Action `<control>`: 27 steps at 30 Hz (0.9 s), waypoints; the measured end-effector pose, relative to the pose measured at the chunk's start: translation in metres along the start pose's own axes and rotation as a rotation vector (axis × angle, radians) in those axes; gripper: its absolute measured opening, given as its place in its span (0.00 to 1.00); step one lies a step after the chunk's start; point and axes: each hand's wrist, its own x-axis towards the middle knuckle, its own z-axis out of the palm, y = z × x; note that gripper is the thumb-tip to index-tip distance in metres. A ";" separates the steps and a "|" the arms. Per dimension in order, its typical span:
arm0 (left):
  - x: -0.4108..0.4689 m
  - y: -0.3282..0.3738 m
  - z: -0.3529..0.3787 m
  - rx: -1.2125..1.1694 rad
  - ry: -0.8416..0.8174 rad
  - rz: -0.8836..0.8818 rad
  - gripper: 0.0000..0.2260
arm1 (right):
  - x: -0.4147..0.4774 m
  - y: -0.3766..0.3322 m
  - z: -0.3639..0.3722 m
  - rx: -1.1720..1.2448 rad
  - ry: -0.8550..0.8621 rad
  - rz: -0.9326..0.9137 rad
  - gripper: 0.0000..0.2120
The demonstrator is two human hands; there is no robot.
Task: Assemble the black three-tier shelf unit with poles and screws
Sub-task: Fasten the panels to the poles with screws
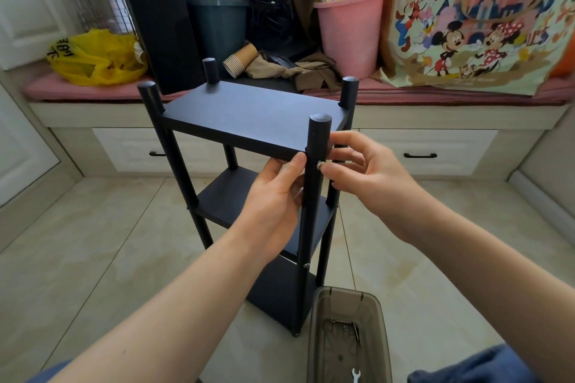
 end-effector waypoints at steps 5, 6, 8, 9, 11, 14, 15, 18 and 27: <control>0.000 -0.001 0.002 -0.053 -0.006 0.006 0.20 | 0.001 -0.001 -0.003 0.021 -0.040 0.006 0.14; -0.001 -0.002 0.003 -0.068 -0.012 0.009 0.19 | 0.001 -0.002 -0.004 0.020 -0.049 0.007 0.15; -0.001 -0.003 0.003 -0.102 -0.015 0.012 0.19 | 0.001 -0.002 -0.005 0.005 -0.050 0.009 0.15; -0.002 -0.003 0.004 -0.119 -0.012 0.010 0.20 | 0.001 -0.001 -0.005 -0.003 -0.042 0.010 0.15; -0.002 -0.002 0.005 -0.142 -0.009 0.003 0.22 | 0.002 0.000 -0.004 -0.008 -0.025 0.007 0.13; -0.001 -0.002 0.008 -0.161 -0.005 -0.009 0.23 | 0.003 0.002 -0.003 -0.010 -0.018 -0.004 0.12; -0.002 -0.003 0.009 -0.175 -0.002 -0.013 0.23 | 0.004 0.002 -0.003 -0.010 -0.019 -0.008 0.12; -0.001 -0.004 0.010 -0.195 -0.013 -0.018 0.21 | 0.005 0.005 -0.003 -0.014 -0.001 -0.017 0.12; -0.007 0.007 0.010 0.068 0.065 -0.004 0.19 | 0.006 0.008 -0.004 0.119 0.066 0.096 0.14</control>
